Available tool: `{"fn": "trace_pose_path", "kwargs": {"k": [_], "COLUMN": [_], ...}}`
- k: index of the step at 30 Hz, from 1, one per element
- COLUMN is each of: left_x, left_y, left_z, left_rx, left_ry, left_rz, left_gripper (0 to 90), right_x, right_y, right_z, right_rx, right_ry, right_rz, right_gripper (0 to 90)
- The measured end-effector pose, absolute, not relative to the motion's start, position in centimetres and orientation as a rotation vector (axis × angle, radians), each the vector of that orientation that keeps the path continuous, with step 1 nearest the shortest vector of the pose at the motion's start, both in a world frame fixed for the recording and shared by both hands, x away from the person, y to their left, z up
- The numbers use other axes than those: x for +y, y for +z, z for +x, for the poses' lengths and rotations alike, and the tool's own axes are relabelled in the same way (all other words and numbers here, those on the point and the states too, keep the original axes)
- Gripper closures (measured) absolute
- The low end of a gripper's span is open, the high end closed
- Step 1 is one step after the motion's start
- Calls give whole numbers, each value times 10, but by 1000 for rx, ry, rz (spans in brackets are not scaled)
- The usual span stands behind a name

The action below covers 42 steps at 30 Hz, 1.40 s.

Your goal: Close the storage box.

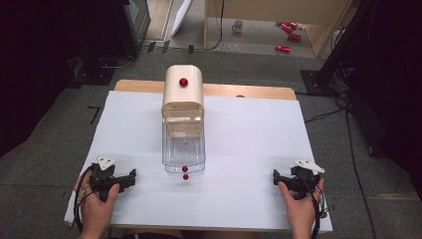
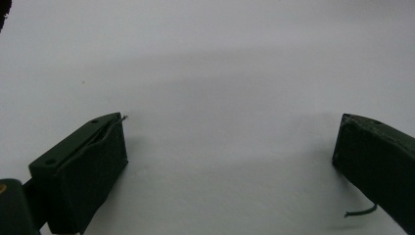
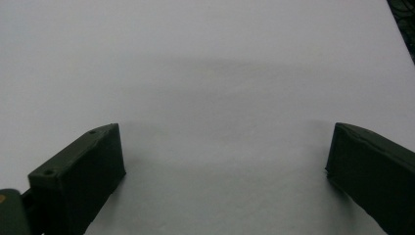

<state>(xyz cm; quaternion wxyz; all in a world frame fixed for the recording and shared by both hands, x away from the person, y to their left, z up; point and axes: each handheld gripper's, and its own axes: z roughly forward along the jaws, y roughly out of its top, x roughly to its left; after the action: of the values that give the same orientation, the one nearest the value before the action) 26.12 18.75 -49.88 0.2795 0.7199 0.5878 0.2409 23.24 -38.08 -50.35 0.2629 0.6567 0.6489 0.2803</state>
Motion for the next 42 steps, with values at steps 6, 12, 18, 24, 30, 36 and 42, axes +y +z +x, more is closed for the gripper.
{"fn": "trace_pose_path", "kwargs": {"k": [6,12,18,24,30,36,42], "left_x": [187,187,187,187,187,187,187], "left_y": [-499,-499,-499,-499,-499,-499,-499], "left_z": [261,261,261,261,261,261,261], "left_rx": [1577,1577,1576,1577,1576,1576,1576], "left_ry": [646,647,647,646,646,646,646], "left_rz": [1931,1931,1931,1931,1931,1931,1931], "left_gripper": [0,0,0,0,0,0,0], "right_x": [-369,-343,-308,-277,-253,-230,-208], "right_y": [-501,-494,-483,-475,-468,-462,-460], "right_z": [221,213,208,205,203,201,198], "right_rx": [1691,1774,1851,1893,1913,1937,1951], "right_ry": [731,762,825,887,923,959,998], "right_rz": [1814,1748,1656,1608,1569,1525,1480], "right_gripper": [74,65,66,72,78,96,140]}}
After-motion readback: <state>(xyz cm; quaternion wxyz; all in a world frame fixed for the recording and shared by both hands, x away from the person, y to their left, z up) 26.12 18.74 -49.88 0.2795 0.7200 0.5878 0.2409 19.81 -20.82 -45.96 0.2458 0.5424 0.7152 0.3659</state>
